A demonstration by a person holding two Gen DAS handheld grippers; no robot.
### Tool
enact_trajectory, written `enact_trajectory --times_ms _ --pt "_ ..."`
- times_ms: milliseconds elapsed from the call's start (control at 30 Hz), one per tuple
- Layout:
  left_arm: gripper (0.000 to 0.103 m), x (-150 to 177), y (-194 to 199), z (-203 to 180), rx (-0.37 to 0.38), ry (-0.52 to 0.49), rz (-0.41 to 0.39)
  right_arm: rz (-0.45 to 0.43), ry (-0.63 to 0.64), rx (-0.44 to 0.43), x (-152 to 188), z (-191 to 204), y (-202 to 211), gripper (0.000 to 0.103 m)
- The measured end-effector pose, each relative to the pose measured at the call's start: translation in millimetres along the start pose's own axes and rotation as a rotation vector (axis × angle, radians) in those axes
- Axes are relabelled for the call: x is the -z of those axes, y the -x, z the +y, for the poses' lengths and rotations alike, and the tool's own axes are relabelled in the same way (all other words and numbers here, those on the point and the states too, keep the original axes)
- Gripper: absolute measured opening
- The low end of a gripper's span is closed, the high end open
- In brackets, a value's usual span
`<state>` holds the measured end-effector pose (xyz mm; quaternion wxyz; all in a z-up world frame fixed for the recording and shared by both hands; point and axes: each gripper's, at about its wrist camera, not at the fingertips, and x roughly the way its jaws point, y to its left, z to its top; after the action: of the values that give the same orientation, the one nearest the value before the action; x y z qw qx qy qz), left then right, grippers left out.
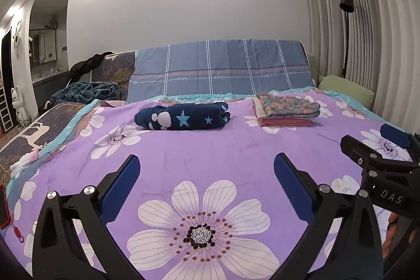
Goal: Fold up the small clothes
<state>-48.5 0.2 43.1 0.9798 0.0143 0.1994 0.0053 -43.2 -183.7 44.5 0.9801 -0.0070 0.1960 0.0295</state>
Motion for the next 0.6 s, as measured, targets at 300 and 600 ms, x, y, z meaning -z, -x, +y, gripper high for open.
enact_trajectory --times_ms 300,600 --pt "0.102 2.6 -5.3 1.8 -0.01 0.012 0.034 0.011 0.011 0.003 1.9 5.2 -2.1 0.101" --pt "0.102 3.3 -7.7 -1.5 -0.015 0.001 0.05 0.018 0.022 0.002 2.2 6.9 -4.2 0.101"
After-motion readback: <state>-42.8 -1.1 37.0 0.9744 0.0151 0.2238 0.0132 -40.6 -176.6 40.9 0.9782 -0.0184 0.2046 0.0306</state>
